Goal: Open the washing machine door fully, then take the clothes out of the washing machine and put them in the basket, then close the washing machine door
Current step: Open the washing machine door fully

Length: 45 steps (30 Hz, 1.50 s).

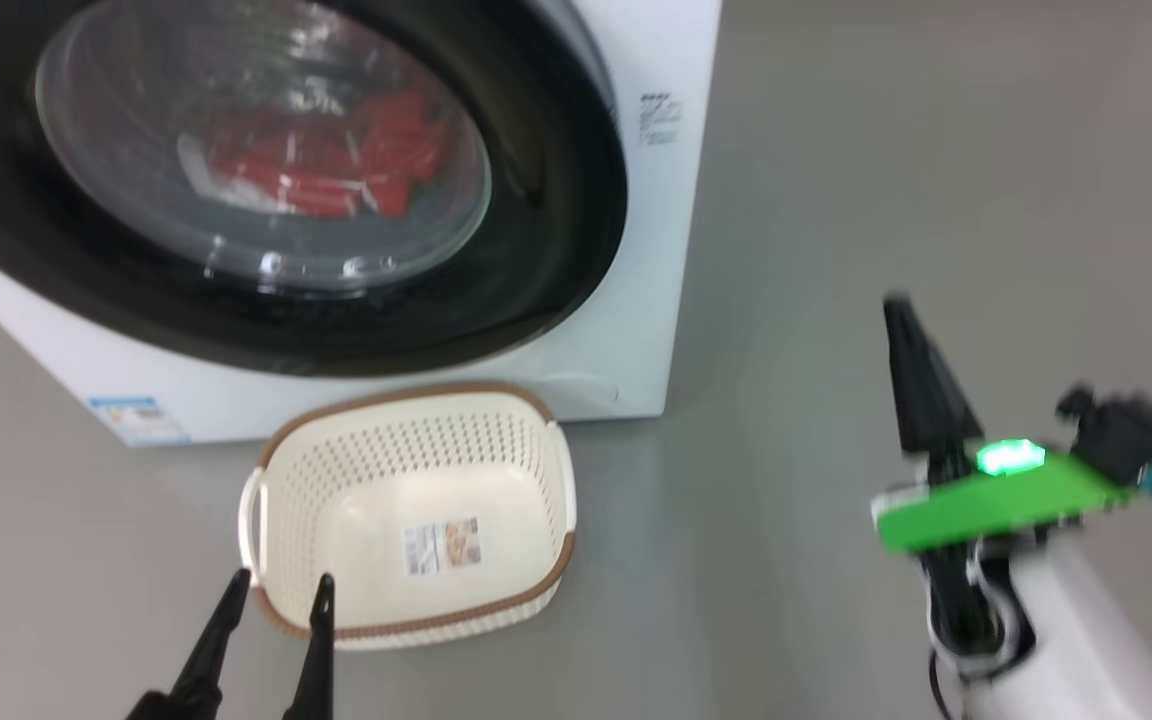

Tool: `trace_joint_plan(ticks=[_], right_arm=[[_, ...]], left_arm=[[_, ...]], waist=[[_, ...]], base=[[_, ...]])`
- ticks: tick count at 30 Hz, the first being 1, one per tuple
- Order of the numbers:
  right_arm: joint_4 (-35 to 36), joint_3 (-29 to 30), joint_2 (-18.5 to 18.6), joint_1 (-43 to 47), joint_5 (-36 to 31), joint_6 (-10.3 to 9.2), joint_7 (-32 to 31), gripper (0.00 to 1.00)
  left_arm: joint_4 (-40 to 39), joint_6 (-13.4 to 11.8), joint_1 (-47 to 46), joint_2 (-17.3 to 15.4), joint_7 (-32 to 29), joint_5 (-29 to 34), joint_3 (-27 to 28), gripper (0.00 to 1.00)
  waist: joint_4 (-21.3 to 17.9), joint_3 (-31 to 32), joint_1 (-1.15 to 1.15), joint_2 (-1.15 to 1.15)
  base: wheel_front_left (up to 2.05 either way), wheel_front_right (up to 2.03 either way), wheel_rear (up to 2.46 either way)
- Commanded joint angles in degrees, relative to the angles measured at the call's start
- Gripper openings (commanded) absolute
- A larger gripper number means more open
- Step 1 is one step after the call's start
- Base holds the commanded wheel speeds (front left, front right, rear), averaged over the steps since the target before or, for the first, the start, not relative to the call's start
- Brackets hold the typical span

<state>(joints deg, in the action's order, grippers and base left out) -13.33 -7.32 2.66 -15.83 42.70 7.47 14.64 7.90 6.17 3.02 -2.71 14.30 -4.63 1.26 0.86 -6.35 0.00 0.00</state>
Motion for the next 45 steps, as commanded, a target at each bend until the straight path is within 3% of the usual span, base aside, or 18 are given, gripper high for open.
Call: trace_joint_plan(ticks=[1,6,13,26,38,45], right_arm=[[0.8,-2.1,0.2,-5.1,2.9,0.02,0.4,0.00],[-1.3,-4.4,0.4,-13.6,9.9,0.02,0.4,0.00],[-3.7,-8.7,4.4,-22.7,22.6,0.02,-1.2,0.00],[-6.6,-9.2,11.4,-36.6,45.9,0.02,-17.6,0.00],[-14.4,-7.6,13.2,-45.7,56.2,0.02,-35.0,0.00],[-18.4,-10.1,13.6,-48.3,55.9,0.02,-40.8,0.00]], left_arm=[[-1.2,0.5,-2.9,-0.2,0.7,-0.6,1.3,1.00],[-0.3,1.0,-5.9,-0.2,0.7,-1.4,0.1,1.00],[0.9,1.2,-9.3,-0.2,0.7,-2.6,-1.6,1.00],[3.1,1.3,-14.4,-0.2,0.7,-5.4,-7.8,1.00],[4.2,1.3,-16.6,-0.2,0.7,-7.4,-10.8,1.00],[4.8,1.3,-16.8,-0.2,0.7,-8.4,-11.2,1.00]], waist=[[2.9,-4.0,0.00,0.00],[5.9,-8.6,0.00,0.00],[9.1,-12.9,0.00,0.00],[13.6,-19.3,0.00,0.00],[16.1,-21.6,0.00,0.00],[16.7,-21.5,0.00,0.00]], base=[[0.00,0.00,0.00],[0.00,0.00,0.00],[0.00,0.00,0.00],[0.00,0.00,0.00],[0.00,0.00,0.00],[0.00,0.00,0.00]])
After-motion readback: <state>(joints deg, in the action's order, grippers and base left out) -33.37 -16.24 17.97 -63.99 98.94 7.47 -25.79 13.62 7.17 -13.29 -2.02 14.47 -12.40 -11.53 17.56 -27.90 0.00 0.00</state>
